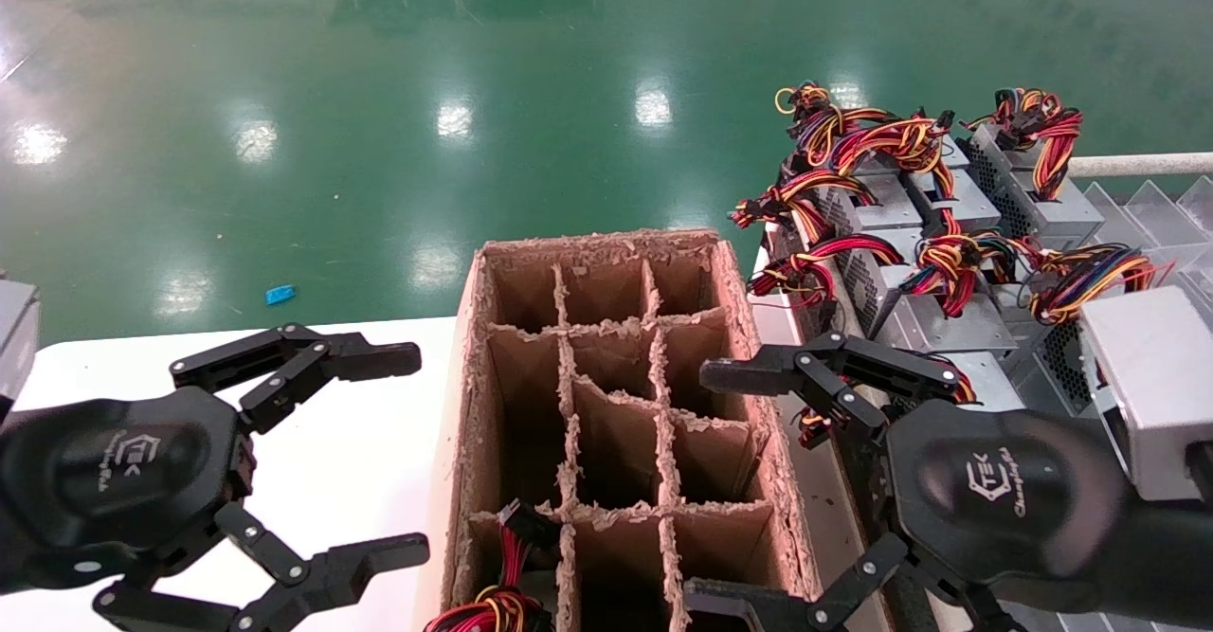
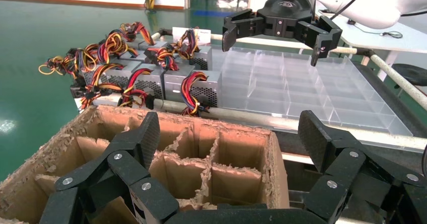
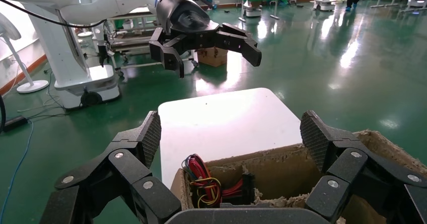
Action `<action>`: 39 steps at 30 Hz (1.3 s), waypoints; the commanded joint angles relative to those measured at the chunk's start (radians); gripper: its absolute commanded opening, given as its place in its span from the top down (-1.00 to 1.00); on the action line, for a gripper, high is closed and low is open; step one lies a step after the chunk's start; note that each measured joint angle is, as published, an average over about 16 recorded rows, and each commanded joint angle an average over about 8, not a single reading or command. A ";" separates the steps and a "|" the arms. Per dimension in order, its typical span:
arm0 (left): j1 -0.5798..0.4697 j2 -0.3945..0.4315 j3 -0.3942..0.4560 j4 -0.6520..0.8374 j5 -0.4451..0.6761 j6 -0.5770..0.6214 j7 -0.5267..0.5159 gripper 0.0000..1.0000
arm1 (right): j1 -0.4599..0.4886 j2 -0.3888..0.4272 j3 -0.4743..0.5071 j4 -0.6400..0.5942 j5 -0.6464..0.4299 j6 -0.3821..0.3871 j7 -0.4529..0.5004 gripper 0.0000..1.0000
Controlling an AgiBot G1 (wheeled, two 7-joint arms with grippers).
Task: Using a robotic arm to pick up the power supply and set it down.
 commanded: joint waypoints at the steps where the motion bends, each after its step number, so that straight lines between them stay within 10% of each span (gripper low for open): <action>1: 0.000 0.000 0.000 0.000 0.000 0.000 0.000 -1.00 | 0.000 0.000 0.000 0.000 0.000 0.000 0.000 -1.00; 21: 0.000 0.000 0.000 0.000 0.000 0.000 0.000 -1.00 | 0.000 0.000 0.000 0.000 0.000 0.000 0.000 -1.00; 29: 0.000 0.000 0.000 0.000 0.000 0.000 0.000 1.00 | 0.002 0.001 0.002 -0.012 -0.005 0.007 -0.003 -1.00; 39: 0.000 0.000 0.000 0.000 0.000 0.000 0.000 1.00 | 0.121 -0.129 -0.082 -0.194 -0.132 -0.002 -0.037 -1.00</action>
